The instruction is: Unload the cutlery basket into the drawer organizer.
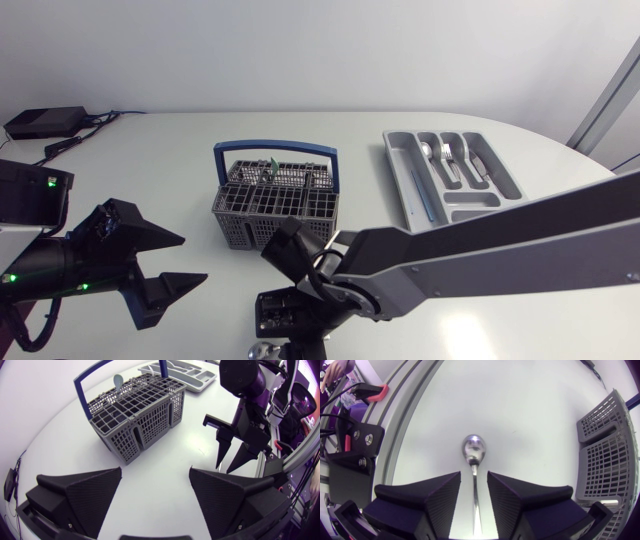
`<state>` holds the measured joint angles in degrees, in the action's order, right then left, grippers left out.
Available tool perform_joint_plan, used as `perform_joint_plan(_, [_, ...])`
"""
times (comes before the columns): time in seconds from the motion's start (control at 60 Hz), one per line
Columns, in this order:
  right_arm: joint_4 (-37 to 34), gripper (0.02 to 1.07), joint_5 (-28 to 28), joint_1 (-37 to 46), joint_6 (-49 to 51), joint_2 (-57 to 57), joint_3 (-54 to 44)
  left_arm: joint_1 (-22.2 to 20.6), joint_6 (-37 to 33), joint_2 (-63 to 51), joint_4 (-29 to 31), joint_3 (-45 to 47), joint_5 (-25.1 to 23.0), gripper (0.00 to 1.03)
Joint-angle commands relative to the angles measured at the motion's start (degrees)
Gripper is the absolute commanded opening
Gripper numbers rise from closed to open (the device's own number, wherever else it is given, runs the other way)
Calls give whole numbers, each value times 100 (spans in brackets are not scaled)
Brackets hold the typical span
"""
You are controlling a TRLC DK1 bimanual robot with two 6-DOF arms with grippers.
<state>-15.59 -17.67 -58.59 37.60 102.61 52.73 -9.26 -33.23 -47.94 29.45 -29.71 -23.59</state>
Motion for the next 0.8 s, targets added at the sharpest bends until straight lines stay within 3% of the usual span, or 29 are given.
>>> perform_joint_plan(0.0, [136, 62, 44, -65, -183, 233, -140, -32, 10, 57, -18, 141, -40, 95])
perform_joint_plan(0.367, [197, 61, 18, -56, -245, 532, 36, -24, 1, 101, -18, 203, -40, 95])
perform_joint_plan(0.6, [250, 25, -26, -65, -201, 611, 71, -24, -8, 75, -45, 220, -40, 95])
perform_joint_plan(0.783, [206, 16, -26, -74, -131, 690, 80, -24, -16, 48, -71, 247, -40, 95])
